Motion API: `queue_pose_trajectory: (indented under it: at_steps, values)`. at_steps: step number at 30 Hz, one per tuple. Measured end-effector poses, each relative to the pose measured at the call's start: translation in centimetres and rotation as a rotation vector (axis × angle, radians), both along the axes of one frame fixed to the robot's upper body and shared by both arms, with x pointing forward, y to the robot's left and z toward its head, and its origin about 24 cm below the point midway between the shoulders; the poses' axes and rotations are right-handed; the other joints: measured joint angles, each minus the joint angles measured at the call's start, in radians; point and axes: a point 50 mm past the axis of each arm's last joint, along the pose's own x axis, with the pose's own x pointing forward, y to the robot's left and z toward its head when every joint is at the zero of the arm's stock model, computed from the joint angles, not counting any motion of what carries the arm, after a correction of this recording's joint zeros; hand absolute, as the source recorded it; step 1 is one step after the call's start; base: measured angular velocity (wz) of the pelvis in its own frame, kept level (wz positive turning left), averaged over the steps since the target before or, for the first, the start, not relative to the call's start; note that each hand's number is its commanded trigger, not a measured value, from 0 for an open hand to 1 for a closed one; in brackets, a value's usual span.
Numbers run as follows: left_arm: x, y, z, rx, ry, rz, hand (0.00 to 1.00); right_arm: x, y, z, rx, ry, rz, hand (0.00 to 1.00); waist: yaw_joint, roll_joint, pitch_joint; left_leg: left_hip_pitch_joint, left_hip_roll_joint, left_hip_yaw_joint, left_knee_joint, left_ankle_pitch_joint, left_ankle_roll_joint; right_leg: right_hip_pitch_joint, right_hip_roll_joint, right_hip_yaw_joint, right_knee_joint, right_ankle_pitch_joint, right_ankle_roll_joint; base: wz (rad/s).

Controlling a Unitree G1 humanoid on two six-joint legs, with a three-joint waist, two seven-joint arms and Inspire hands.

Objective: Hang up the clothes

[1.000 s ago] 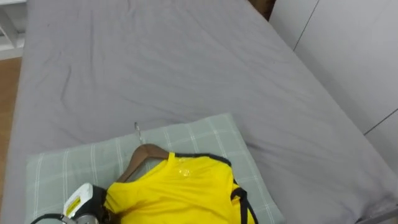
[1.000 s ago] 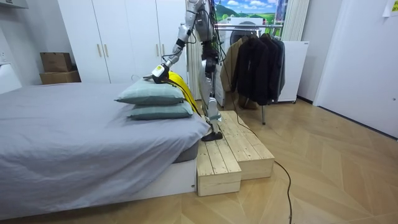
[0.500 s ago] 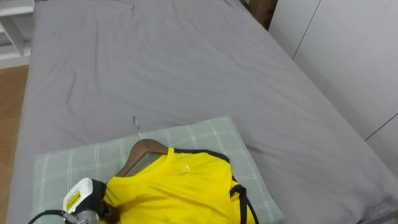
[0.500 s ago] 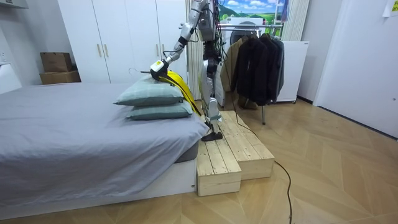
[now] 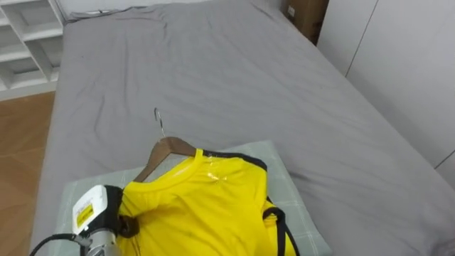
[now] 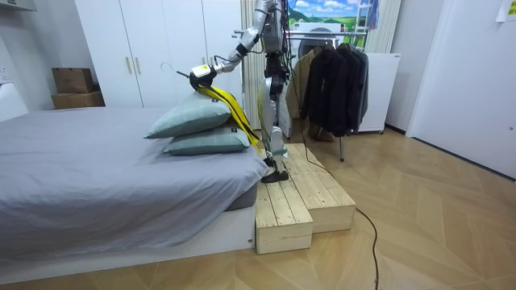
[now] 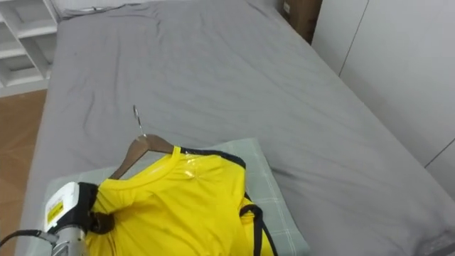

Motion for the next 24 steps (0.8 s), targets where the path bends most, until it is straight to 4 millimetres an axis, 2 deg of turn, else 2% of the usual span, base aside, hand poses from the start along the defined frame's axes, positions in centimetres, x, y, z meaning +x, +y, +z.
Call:
queue_pose_trajectory:
  at_steps: [15, 18, 22, 24]
  values:
    - [1.0, -1.2, 3.0, 0.060, -0.206, -0.073, 1.00, -0.6, -0.1, 0.0, -0.006, 0.015, -0.005, 0.00, 0.002, 0.005, 0.0005, 0.048, 0.002, -0.003, -0.016, -0.005, -0.005, 0.045, 0.002, -0.010, -0.003, -0.016, -0.003, 0.01]
    - [1.7, -1.6, 5.1, 0.074, -0.339, -0.075, 1.00, -0.7, -0.2, 0.0, -0.009, 0.022, 0.009, 0.00, 0.004, 0.005, 0.0003, 0.056, 0.002, -0.003, -0.017, -0.005, -0.005, 0.052, 0.002, -0.012, -0.003, -0.018, -0.003, 0.00]
    - [2.4, -2.4, 8.2, 0.078, -0.532, -0.080, 1.00, -0.9, -0.5, 0.0, -0.012, 0.043, 0.014, 0.00, 0.011, 0.011, -0.0040, 0.097, 0.002, -0.005, -0.025, -0.011, -0.009, 0.090, 0.004, -0.011, -0.001, -0.032, -0.001, 0.01]
    - [2.4, -2.6, 8.9, 0.078, -0.577, -0.079, 1.00, -1.1, -0.6, 0.1, -0.014, 0.051, 0.012, 0.00, 0.017, 0.016, -0.0079, 0.119, 0.002, -0.004, -0.035, -0.012, -0.011, 0.105, 0.005, -0.011, 0.000, -0.036, -0.002, 0.00]
